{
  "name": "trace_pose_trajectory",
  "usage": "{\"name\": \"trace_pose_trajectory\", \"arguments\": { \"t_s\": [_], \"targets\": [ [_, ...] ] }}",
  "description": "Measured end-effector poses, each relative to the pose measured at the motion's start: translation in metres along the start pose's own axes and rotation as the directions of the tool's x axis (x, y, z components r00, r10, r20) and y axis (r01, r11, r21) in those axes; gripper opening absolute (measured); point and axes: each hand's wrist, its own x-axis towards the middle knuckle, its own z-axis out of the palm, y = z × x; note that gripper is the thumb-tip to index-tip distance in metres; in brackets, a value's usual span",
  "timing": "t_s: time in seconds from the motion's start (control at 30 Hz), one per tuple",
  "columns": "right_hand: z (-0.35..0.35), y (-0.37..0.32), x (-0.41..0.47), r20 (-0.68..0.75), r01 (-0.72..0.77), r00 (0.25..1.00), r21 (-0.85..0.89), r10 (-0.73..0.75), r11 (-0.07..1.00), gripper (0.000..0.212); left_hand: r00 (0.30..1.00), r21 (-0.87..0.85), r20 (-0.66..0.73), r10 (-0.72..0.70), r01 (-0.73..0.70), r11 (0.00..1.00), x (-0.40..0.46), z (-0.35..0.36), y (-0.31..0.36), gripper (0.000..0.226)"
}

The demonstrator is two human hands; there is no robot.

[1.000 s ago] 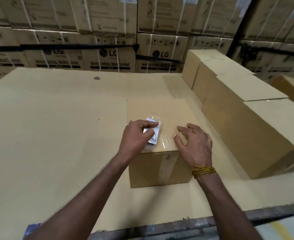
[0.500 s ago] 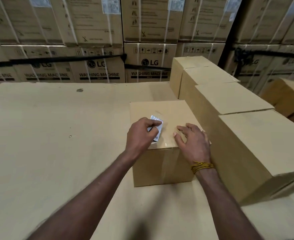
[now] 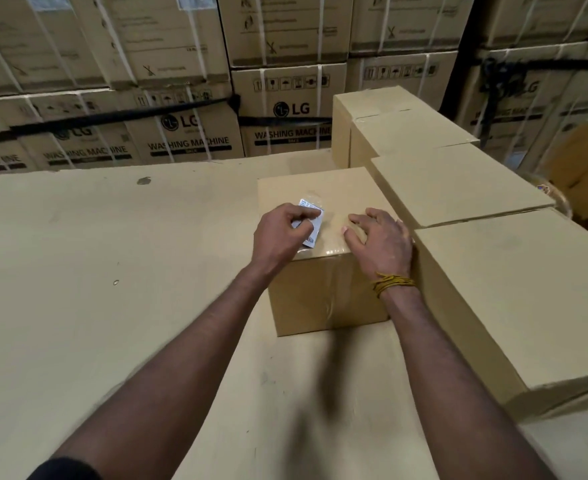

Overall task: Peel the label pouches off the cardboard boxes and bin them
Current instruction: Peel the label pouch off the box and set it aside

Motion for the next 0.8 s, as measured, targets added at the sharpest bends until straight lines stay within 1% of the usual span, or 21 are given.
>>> {"name": "trace_pose_trajectory", "arguments": {
  "t_s": [0.2, 0.27, 0.3, 0.37, 0.43, 0.5, 0.53, 0.6, 0.7, 0.73, 0.8],
  "targets": [
    [-0.005, 0.010, 0.009, 0.026, -0.002, 1.000, 0.014, 0.002, 1.000, 0.039, 0.998, -0.073, 0.051, -0.030, 0.034, 0.997, 0.004, 0.007, 0.005, 0.036],
    [-0.007, 0.007, 0.002, 0.022, -0.005, 1.000, 0.036, 0.004, 0.999, 0.038, 0.998, -0.144, 0.042, -0.039, 0.044, 0.989, -0.002, 0.004, 0.007, 0.035],
    [-0.008, 0.005, -0.004, 0.012, -0.007, 1.000, 0.079, 0.006, 0.997, 0.037, 0.999, -0.196, 0.032, -0.041, 0.047, 0.979, -0.008, 0.003, 0.008, 0.035],
    [-0.013, -0.004, -0.020, -0.034, -0.012, 0.999, 0.258, 0.022, 0.966, 0.034, 0.999, -0.294, 0.016, -0.040, 0.043, 0.955, -0.025, -0.001, 0.011, 0.035],
    [-0.021, -0.018, -0.044, -0.093, -0.029, 0.993, 0.445, 0.078, 0.895, 0.028, 0.999, -0.330, 0.013, -0.030, 0.032, 0.944, -0.049, -0.005, 0.013, 0.034],
    [-0.030, -0.038, -0.074, -0.113, -0.057, 0.984, 0.528, 0.137, 0.847, 0.021, 0.999, -0.347, 0.011, -0.032, 0.034, 0.937, -0.076, -0.009, 0.014, 0.034],
    [-0.033, -0.047, -0.091, -0.104, -0.074, 0.982, 0.553, 0.156, 0.830, 0.019, 0.999, -0.372, 0.009, -0.050, 0.050, 0.927, -0.092, -0.011, 0.014, 0.034],
    [-0.038, -0.063, -0.126, -0.042, -0.128, 0.981, 0.603, 0.191, 0.787, 0.016, 0.995, -0.446, 0.015, -0.097, 0.093, 0.890, -0.128, -0.015, 0.013, 0.031],
    [-0.036, -0.071, -0.185, 0.106, -0.257, 0.960, 0.698, 0.259, 0.668, 0.011, 0.987, -0.526, 0.032, -0.156, 0.150, 0.837, -0.191, -0.016, 0.003, 0.028],
    [-0.035, -0.070, -0.208, 0.145, -0.296, 0.949, 0.707, 0.279, 0.642, 0.013, 0.983, -0.539, 0.045, -0.180, 0.176, 0.824, -0.213, -0.016, -0.004, 0.027],
    [-0.030, -0.066, -0.254, 0.202, -0.357, 0.931, 0.684, 0.305, 0.636, 0.019, 0.966, -0.551, 0.093, -0.243, 0.253, 0.796, -0.255, -0.011, -0.019, 0.022]
  ]
}}
